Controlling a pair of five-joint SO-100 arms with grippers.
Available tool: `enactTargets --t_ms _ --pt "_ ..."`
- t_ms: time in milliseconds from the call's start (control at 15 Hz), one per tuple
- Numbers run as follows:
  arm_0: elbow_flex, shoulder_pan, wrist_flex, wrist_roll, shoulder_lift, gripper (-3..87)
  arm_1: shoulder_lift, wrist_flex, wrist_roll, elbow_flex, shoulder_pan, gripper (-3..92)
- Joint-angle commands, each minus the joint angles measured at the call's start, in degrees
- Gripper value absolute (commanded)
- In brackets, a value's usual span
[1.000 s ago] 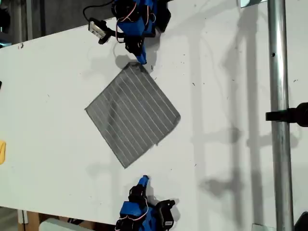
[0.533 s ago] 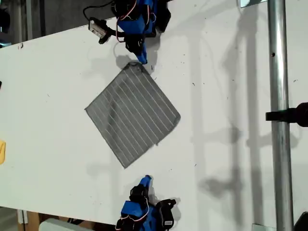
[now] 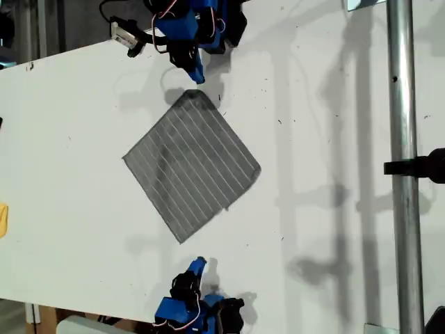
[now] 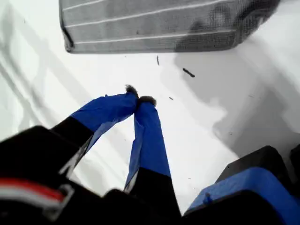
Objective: Grasp corners of a towel and fold twice.
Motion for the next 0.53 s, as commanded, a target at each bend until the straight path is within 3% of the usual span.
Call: enactTargets --t_ms 0,133,267,467 --pt "-12.13 -1.14 0.26 2.29 -10.02 -2.6 -15.12 7.65 -9.84 -18.98 6.59 -0.2" --pt "-19.42 -0.88 0.79 2.46 -17.75 -2.6 -26.46 12.92 -21.71 -31.73 14.33 -0.2" --pt "-26.98 0.44 1.93 2.29 -25.05 -2.6 -32.87 15.21 -28.65 -39.46 20.04 1.3" --pt "-31.03 2.11 1.49 3.69 -28.65 -2.6 -41.57 19.6 -33.66 -47.02 24.43 17.3"
